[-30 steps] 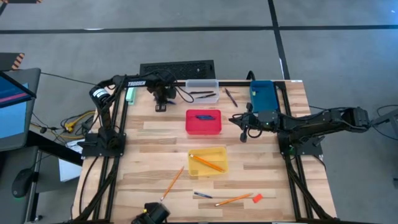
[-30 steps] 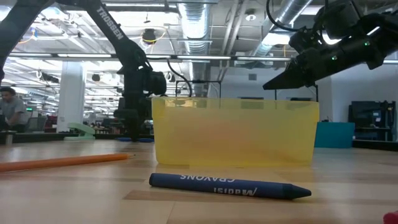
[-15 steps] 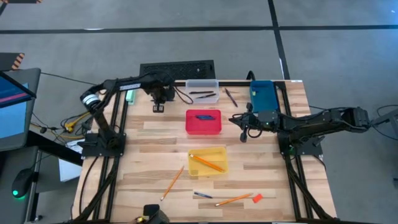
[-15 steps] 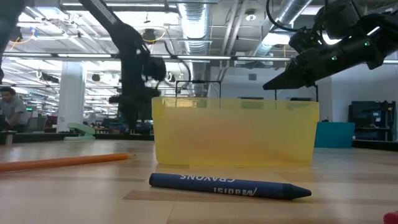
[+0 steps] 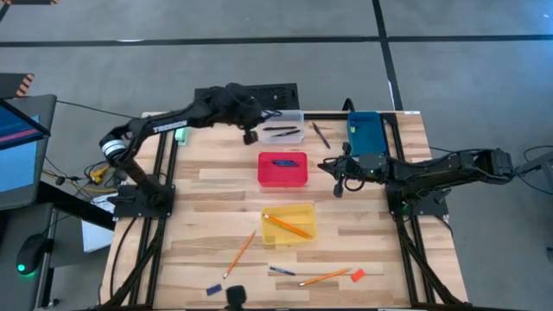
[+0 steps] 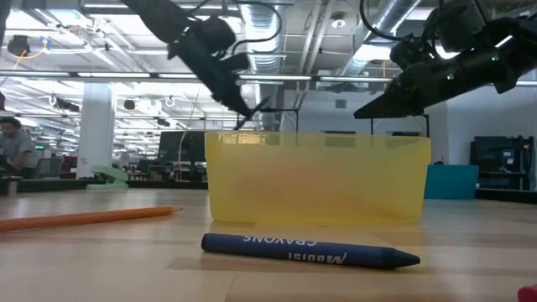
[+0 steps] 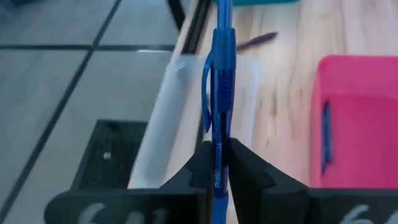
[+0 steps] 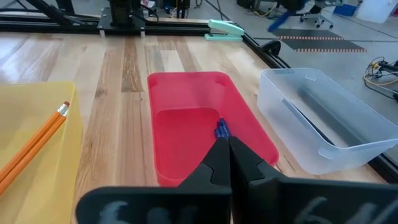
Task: Sort crayons/erasers/pens/pencils in bins
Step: Put the blue ballpen into the transparent bin
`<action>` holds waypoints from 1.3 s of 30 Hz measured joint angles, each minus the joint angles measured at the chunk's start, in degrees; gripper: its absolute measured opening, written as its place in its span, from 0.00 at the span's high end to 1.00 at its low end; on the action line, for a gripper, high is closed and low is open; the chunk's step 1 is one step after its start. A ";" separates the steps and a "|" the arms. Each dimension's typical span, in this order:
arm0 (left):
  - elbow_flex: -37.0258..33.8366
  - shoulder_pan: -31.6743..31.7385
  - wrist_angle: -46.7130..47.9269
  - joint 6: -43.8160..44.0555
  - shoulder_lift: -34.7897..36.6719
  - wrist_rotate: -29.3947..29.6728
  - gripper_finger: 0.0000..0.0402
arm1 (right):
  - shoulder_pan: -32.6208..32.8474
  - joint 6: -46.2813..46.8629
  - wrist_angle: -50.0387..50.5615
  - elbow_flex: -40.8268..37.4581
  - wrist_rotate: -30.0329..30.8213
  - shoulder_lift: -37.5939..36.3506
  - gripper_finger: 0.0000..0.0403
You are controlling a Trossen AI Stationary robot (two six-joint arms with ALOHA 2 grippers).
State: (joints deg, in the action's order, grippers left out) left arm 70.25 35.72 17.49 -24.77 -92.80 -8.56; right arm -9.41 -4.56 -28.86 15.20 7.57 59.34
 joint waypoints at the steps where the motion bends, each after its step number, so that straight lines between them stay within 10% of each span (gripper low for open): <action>1: 0.77 -0.75 -0.72 0.05 -1.04 0.30 0.95 | 0.00 0.00 -0.01 0.00 0.00 0.01 0.99; 22: 33.44 -1.16 18.08 -9.71 -36.68 6.26 0.95 | 0.42 0.02 0.00 0.00 -0.02 -0.01 0.99; 39: 34.04 -1.26 18.59 -9.98 -37.70 6.28 0.82 | 0.42 -0.39 -0.02 0.00 -0.02 0.01 0.99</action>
State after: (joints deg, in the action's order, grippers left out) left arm 104.29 34.46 36.08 -34.75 -130.50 -2.28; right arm -8.99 -4.95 -28.88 15.20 7.55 59.35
